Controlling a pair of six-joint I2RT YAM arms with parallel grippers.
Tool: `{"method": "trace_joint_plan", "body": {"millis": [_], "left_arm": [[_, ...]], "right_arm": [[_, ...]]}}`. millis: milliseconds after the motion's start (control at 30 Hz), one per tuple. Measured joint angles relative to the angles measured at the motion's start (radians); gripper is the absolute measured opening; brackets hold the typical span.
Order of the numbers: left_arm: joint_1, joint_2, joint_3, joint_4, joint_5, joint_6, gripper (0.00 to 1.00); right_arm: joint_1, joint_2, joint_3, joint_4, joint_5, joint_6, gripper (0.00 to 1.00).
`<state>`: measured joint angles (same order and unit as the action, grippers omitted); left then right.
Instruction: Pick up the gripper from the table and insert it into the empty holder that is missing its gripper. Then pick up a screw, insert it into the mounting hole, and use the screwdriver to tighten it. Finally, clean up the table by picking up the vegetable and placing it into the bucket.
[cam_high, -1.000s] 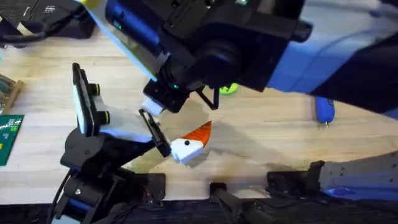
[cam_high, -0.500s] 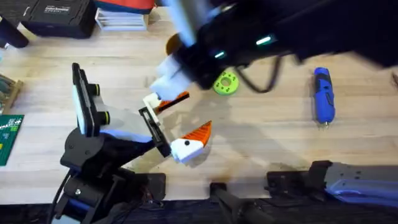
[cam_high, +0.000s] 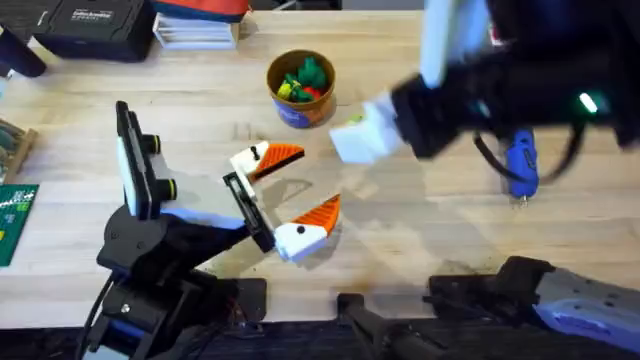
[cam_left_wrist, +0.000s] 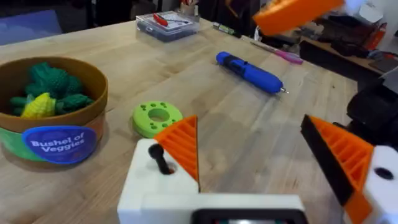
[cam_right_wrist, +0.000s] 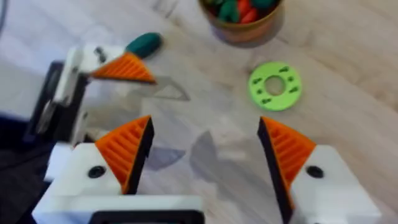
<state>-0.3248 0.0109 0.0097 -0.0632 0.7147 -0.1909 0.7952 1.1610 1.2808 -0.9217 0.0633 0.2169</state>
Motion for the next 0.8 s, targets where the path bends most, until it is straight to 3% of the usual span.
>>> {"method": "trace_joint_plan", "body": {"millis": [300,600,767,800], "left_arm": [[0.0,0.0,0.0,0.0,-0.003,0.0,0.986],[0.0,0.0,0.0,0.0,-0.033,0.0,0.989],[0.0,0.0,0.0,0.0,-0.067,0.013,0.817],[0.0,0.0,0.0,0.0,-0.072,0.025,0.729]], "right_arm": [[-0.001,-0.347,-0.261,0.044,-0.168,-0.053,0.994],[-0.002,-0.398,-0.317,0.04,-0.349,-0.262,0.993],[-0.002,-0.382,-0.317,0.042,-0.372,-0.305,0.994],[-0.002,-0.374,-0.317,0.042,-0.373,-0.31,0.994]]}}
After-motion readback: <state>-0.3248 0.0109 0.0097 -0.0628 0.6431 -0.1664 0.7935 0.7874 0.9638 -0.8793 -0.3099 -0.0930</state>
